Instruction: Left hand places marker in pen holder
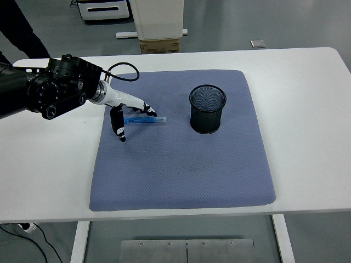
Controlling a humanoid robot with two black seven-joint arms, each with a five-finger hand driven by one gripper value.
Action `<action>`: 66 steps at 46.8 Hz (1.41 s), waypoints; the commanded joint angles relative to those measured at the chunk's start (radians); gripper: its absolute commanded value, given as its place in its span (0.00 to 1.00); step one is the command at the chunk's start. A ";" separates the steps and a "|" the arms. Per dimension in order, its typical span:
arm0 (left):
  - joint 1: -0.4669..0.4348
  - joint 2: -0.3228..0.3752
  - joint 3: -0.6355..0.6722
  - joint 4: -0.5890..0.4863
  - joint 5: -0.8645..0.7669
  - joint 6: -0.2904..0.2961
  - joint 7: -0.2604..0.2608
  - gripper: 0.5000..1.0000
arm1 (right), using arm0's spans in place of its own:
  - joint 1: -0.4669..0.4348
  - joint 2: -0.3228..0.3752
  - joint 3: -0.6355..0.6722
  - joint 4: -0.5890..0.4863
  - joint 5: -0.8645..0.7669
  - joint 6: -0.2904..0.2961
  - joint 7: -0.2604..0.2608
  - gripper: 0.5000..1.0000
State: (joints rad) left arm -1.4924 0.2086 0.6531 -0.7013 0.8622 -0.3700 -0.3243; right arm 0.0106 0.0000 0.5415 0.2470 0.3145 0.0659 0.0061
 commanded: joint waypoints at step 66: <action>-0.006 -0.021 -0.026 -0.004 0.026 0.002 0.024 0.26 | 0.000 0.000 0.000 0.000 0.000 0.000 0.000 1.00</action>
State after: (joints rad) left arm -1.4971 0.1870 0.6274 -0.7059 0.8837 -0.3681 -0.2993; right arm 0.0107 0.0000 0.5415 0.2470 0.3145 0.0659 0.0061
